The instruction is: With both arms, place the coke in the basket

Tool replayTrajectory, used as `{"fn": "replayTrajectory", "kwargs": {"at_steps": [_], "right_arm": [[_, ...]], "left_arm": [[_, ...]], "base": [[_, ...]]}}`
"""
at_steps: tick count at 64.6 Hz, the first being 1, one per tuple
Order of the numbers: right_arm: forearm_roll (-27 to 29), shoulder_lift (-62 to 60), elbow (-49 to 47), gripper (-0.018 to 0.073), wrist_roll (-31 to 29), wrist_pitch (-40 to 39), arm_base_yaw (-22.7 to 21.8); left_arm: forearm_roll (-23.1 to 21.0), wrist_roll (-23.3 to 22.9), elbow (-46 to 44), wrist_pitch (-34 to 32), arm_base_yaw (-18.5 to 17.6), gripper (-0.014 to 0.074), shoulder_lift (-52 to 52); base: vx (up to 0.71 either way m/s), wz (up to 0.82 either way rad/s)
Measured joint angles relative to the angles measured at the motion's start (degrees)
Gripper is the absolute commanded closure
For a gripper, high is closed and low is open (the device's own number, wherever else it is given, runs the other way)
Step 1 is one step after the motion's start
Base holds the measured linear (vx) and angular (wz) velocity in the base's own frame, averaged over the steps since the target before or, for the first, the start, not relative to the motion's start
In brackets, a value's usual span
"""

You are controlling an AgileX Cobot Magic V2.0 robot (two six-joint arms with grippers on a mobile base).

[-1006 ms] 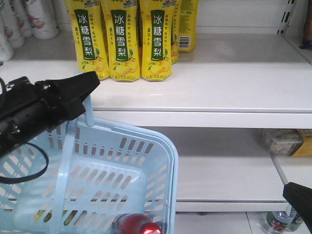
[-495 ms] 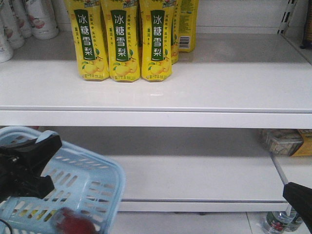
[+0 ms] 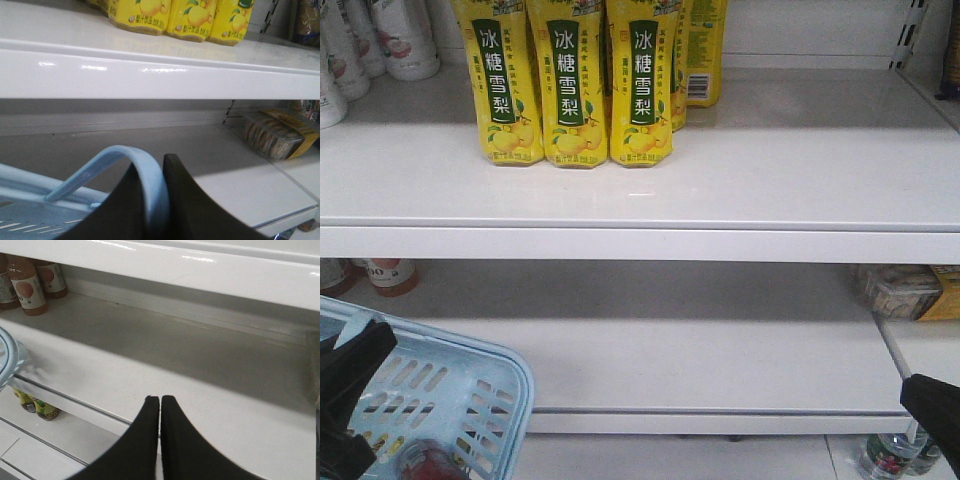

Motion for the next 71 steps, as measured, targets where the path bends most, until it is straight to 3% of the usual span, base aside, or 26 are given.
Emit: {"fn": "replayTrajectory", "kwargs": {"at_steps": [20,29,45,71], "right_arm": [[0.0,0.0,0.0,0.0561,0.0,0.0,0.0],[0.0,0.0,0.0,0.0561,0.0,0.0,0.0],[0.0,0.0,0.0,0.0561,0.0,0.0,0.0],[0.0,0.0,0.0,0.0561,0.0,0.1,0.0]], "left_arm": [[-0.6,9.8,0.1,0.8,0.0,0.0603,-4.0],[-1.4,10.3,0.4,0.9,0.0,0.0603,-5.1],[-7.6,10.4,5.1,1.2,0.0,0.0603,-9.3],[-8.1,10.1,13.2,-4.0,0.0,0.0603,-15.3]], "base": [[0.0,0.0],[0.0,0.0],[0.0,0.0],[0.0,0.0]]}}
